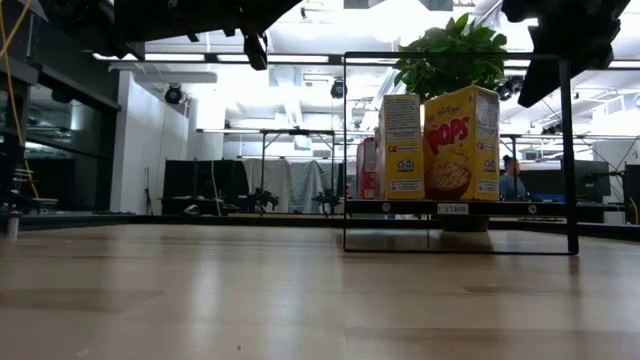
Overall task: Stack cereal on shelf
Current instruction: Adjust the yellow cereal box on the shelf
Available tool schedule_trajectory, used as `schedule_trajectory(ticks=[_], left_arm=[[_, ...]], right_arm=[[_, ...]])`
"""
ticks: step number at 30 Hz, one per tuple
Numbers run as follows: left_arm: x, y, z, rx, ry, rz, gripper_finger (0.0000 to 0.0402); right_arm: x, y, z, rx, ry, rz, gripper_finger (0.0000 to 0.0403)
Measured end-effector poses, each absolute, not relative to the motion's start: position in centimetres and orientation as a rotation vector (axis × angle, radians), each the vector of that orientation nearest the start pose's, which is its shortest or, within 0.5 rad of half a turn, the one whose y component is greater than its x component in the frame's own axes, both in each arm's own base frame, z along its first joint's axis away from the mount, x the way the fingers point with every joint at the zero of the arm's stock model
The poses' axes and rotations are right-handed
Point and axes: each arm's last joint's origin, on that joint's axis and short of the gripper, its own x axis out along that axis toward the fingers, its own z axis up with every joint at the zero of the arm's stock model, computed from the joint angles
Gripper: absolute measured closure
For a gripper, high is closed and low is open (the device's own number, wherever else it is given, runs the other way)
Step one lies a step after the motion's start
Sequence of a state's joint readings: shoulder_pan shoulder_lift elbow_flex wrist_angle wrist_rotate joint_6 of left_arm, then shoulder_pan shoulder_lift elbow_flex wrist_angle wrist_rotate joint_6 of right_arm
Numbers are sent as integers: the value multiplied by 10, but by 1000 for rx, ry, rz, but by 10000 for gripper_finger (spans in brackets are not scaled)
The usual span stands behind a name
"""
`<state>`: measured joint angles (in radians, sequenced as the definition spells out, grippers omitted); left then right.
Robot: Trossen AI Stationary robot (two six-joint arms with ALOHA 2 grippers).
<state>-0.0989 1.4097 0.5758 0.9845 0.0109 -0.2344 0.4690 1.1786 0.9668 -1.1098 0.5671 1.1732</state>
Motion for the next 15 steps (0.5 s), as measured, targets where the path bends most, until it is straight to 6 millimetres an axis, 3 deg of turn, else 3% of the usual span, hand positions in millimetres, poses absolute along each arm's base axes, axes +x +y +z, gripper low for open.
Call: schedule_trajectory(ticks=[15], left_arm=[[281, -28, 238, -240, -138, -127, 401]], right_arm=[[203, 69, 252, 340, 932, -705, 400]])
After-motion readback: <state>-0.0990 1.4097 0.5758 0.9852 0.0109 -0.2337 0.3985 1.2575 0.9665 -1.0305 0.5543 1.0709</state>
